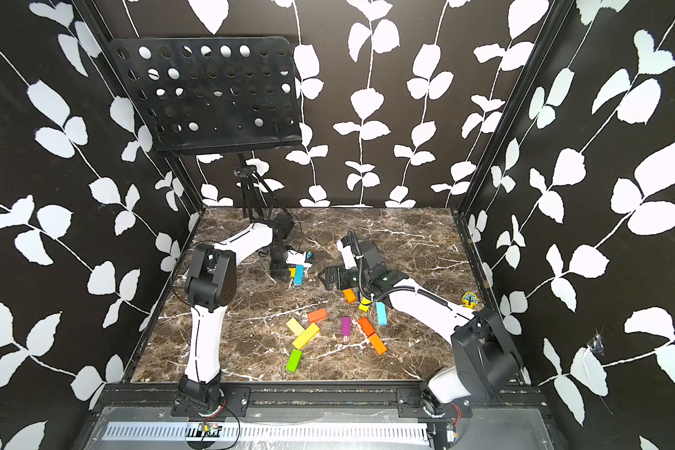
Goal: Assemble the letter t with building blocks
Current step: Assemble the building block at the center of the board.
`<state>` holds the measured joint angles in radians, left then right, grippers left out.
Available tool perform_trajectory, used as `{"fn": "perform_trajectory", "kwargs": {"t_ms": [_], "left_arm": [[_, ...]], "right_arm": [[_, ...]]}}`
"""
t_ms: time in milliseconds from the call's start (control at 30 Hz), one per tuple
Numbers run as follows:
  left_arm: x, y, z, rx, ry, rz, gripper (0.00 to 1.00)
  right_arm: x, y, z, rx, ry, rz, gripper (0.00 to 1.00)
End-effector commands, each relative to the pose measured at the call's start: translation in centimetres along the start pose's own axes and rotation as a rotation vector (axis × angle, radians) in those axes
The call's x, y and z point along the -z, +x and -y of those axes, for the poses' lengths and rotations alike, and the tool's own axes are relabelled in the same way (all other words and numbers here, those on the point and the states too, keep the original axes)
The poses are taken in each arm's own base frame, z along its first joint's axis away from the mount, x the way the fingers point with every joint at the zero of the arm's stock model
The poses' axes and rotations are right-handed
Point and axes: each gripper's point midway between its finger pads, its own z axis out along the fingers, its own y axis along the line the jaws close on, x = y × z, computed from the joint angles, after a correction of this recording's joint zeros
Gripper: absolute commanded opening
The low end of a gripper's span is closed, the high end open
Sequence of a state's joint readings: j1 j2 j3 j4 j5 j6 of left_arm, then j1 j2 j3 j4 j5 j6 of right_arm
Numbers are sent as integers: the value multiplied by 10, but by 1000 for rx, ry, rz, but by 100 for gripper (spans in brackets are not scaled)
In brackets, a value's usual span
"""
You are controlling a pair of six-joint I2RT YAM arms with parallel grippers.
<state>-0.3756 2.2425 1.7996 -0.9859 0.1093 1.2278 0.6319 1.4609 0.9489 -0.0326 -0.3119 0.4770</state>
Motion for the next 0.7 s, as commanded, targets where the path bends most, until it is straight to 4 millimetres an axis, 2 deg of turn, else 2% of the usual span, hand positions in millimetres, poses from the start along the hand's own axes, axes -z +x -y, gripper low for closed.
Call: {"fn": "perform_trajectory", "kwargs": {"t_ms": [0,300,400,467,667], "left_arm": [[9,-8,2,-15,8,29,79],[35,-22,-19,-32,-134,94,85],[53,-27,-27,-26,-196,116,91],[68,-29,-31,-14,-236,127,99],[111,-26,-24,77,-265,116,99]], "right_arm": [[7,-13,-6,5,-26,52,99],[7,-7,-3,-1,-22,47,99],[11,-5,0,-12,-6,66,99],[15,-4,1,-9,0,74,99],[30,2,-1,25,-6,90,99]]}}
